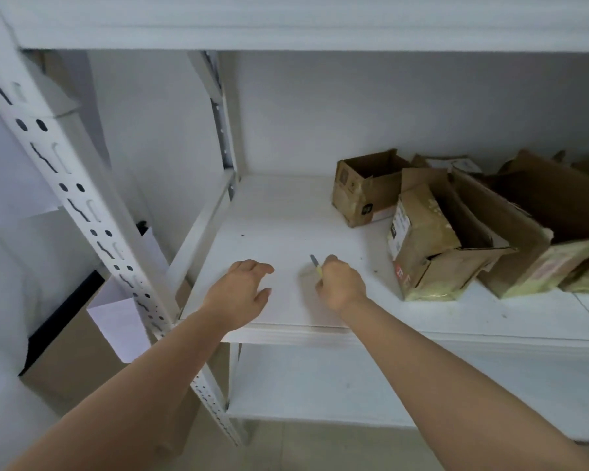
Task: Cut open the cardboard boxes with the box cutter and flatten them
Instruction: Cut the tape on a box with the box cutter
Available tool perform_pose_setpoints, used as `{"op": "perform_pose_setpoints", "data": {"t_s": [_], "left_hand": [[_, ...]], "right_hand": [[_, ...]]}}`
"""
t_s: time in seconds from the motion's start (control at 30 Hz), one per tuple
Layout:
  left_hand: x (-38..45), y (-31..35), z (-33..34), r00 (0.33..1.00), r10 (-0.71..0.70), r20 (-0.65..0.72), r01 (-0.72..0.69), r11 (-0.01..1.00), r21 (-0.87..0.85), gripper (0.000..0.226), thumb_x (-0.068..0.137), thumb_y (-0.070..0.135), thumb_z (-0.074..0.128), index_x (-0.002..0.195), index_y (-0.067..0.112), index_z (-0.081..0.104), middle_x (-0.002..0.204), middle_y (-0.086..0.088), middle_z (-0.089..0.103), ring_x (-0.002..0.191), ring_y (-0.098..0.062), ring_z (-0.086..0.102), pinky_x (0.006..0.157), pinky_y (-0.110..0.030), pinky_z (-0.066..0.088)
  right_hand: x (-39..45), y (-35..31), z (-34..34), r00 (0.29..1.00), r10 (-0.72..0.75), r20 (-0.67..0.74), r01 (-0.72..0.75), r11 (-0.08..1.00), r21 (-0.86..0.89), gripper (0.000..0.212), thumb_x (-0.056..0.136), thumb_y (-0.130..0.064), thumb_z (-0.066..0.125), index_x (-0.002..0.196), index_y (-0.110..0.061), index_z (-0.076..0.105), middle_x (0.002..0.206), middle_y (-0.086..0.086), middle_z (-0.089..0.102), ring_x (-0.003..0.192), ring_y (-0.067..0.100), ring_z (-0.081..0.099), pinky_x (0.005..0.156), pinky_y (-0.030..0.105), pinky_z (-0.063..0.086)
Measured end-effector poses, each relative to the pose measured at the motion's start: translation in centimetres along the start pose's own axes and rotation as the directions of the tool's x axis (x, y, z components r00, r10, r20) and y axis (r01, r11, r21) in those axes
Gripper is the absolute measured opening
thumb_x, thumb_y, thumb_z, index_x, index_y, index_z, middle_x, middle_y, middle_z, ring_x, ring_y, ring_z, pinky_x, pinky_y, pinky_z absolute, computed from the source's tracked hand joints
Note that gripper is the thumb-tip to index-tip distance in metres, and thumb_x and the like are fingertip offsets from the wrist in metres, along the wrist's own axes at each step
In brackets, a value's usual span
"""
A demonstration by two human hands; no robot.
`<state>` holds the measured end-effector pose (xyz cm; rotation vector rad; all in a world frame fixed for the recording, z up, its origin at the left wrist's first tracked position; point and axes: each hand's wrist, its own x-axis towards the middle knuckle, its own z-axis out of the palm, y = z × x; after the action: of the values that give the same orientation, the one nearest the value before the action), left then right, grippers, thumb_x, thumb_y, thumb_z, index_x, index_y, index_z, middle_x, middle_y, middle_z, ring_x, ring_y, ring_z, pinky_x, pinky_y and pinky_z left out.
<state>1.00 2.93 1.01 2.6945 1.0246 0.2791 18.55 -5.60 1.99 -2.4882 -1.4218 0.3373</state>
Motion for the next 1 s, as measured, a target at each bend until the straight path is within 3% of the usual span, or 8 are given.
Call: {"op": "perform_pose_setpoints", "data": {"t_s": [0.17, 0.3, 0.43, 0.53, 0.63, 0.8, 0.9, 1.0], "left_hand": [[0.8, 3.2, 0.2, 0.996, 0.084, -0.019, -0.084, 0.996, 0.012, 0.040, 0.097, 0.027, 0.047, 0.137, 0.023, 0.045, 0.135, 0.003, 0.048, 0.131, -0.015, 0.036, 0.099, -0.035, 0.044], [1.1, 6.4, 0.6, 0.986, 0.153, -0.073, -0.152, 0.988, 0.016, 0.037, 0.097, 0.025, 0.049, 0.133, 0.022, 0.050, 0.133, 0.002, 0.052, 0.129, -0.017, 0.040, 0.097, -0.036, 0.045], [1.6, 10.7, 0.3, 0.971, 0.207, -0.122, -0.208, 0.978, 0.004, 0.036, 0.096, 0.024, 0.051, 0.132, 0.021, 0.052, 0.130, 0.002, 0.054, 0.128, -0.018, 0.041, 0.095, -0.039, 0.046], [2.2, 14.4, -0.7, 0.944, 0.262, -0.199, -0.266, 0.964, 0.006, 0.035, 0.095, 0.023, 0.053, 0.130, 0.020, 0.055, 0.129, 0.001, 0.055, 0.125, -0.019, 0.043, 0.094, -0.038, 0.047], [2.8, 18.2, -2.1, 0.904, 0.307, -0.296, -0.324, 0.946, -0.007, 0.032, 0.093, 0.017, 0.056, 0.125, 0.015, 0.058, 0.124, -0.004, 0.059, 0.119, -0.024, 0.048, 0.091, -0.040, 0.047], [3.7, 24.8, -3.4, 0.840, 0.404, -0.362, -0.434, 0.901, -0.002, 0.032, 0.091, 0.011, 0.057, 0.123, 0.009, 0.059, 0.116, -0.010, 0.061, 0.109, -0.029, 0.053, 0.083, -0.029, 0.040], [4.4, 29.6, -3.2, 0.811, 0.455, -0.367, -0.489, 0.872, 0.001, 0.034, 0.092, 0.014, 0.056, 0.125, 0.010, 0.057, 0.121, -0.009, 0.058, 0.117, -0.027, 0.048, 0.091, -0.037, 0.045], [5.1, 34.5, -2.5, 0.806, 0.483, -0.343, -0.512, 0.859, 0.007, 0.040, 0.093, 0.020, 0.054, 0.132, 0.015, 0.051, 0.131, -0.006, 0.052, 0.124, -0.021, 0.044, 0.096, -0.037, 0.045]], "right_hand": [[-2.4, 2.4, -2.9, 0.996, 0.006, -0.092, 0.012, 0.981, 0.193, 0.023, 0.093, -0.009, 0.042, 0.114, -0.003, 0.034, 0.090, 0.013, 0.059, 0.082, 0.033, 0.059, 0.062, 0.035, 0.041], [-4.6, 4.6, -5.1, 0.988, 0.011, -0.157, 0.037, 0.954, 0.297, 0.018, 0.094, -0.010, 0.039, 0.111, -0.011, 0.034, 0.070, -0.002, 0.047, 0.063, 0.020, 0.049, 0.056, 0.034, 0.036], [-7.4, 7.2, -7.6, 0.952, -0.139, -0.274, 0.213, 0.941, 0.262, 0.018, 0.098, -0.018, 0.040, 0.114, -0.011, 0.035, 0.076, 0.009, 0.057, 0.067, 0.030, 0.058, 0.059, 0.042, 0.047], [-9.4, 9.2, -9.7, 0.921, -0.207, -0.331, 0.304, 0.912, 0.274, 0.017, 0.100, -0.022, 0.037, 0.115, -0.012, 0.035, 0.077, 0.008, 0.060, 0.064, 0.024, 0.059, 0.057, 0.041, 0.047], [-11.0, 11.8, -11.9, 0.874, -0.253, -0.415, 0.347, 0.923, 0.168, 0.020, 0.101, -0.029, 0.034, 0.114, -0.015, 0.036, 0.075, 0.003, 0.062, 0.060, 0.021, 0.059, 0.052, 0.038, 0.047], [-12.9, 17.2, -15.8, 0.833, -0.162, -0.529, 0.268, 0.955, 0.130, 0.019, 0.102, -0.031, 0.033, 0.108, -0.016, 0.042, 0.074, -0.003, 0.056, 0.063, 0.018, 0.054, 0.051, 0.032, 0.039], [-13.5, 21.1, -17.0, 0.810, -0.044, -0.584, 0.123, 0.988, 0.096, 0.021, 0.102, -0.031, 0.030, 0.106, -0.014, 0.042, 0.071, -0.003, 0.051, 0.059, 0.020, 0.046, 0.046, 0.030, 0.026], [-14.0, 24.9, -17.2, 0.780, 0.046, -0.624, 0.064, 0.986, 0.152, 0.022, 0.102, -0.030, 0.030, 0.103, -0.013, 0.044, 0.071, 0.000, 0.055, 0.061, 0.024, 0.054, 0.049, 0.032, 0.030]]}}
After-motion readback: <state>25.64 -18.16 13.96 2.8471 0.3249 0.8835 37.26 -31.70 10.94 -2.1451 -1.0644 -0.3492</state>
